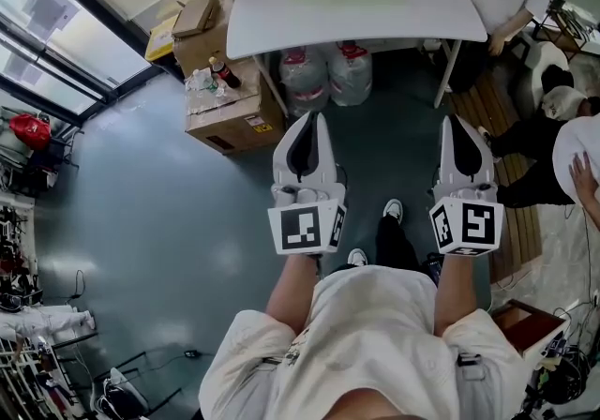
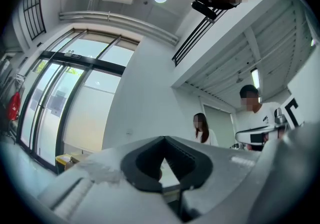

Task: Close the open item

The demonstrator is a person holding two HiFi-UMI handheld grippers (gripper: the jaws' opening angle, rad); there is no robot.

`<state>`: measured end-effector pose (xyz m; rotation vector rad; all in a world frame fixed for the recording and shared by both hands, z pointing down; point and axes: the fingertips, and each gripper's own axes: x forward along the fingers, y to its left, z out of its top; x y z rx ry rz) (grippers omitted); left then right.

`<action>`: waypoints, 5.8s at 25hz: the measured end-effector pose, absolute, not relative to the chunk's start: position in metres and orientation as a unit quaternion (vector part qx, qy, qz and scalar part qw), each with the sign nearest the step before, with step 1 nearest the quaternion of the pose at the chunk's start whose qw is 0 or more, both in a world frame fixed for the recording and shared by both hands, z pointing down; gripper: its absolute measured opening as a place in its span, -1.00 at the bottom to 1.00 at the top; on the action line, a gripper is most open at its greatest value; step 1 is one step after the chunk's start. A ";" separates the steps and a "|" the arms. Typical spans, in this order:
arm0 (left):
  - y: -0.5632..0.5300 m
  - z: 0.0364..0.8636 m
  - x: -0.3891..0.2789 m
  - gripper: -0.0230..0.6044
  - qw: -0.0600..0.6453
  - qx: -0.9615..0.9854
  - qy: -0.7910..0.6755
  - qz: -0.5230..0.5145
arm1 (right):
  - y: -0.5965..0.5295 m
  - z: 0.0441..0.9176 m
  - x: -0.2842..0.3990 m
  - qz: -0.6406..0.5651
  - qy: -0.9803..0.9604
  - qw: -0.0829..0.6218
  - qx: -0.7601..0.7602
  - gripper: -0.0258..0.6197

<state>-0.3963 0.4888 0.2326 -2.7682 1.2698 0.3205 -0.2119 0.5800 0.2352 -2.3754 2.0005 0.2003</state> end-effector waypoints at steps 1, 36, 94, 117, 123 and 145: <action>0.485 0.233 -0.394 -0.92 0.041 -0.902 0.416 0.105 | 0.576 0.236 -0.209 0.064 0.643 0.015 -0.763 -0.92; 0.299 0.233 -0.183 -0.92 0.047 -0.884 0.459 0.075 | 0.377 0.243 0.012 0.043 0.667 0.015 -0.743 -0.92; -0.072 0.258 -0.125 -0.92 0.010 -0.905 0.416 0.087 | 0.023 0.250 0.057 0.049 0.629 -0.015 -0.776 -0.92; -0.141 0.242 -0.017 -0.92 0.026 -0.897 0.434 0.079 | -0.052 0.244 0.170 0.047 0.646 0.004 -0.762 -0.92; -0.156 0.244 0.008 -0.92 0.032 -0.889 0.452 0.069 | -0.075 0.245 0.198 0.044 0.662 0.011 -0.748 -0.92; -0.213 0.290 -0.053 -0.92 0.015 -0.833 0.552 0.040 | -0.171 0.282 0.152 0.011 0.736 -0.007 -0.677 -0.92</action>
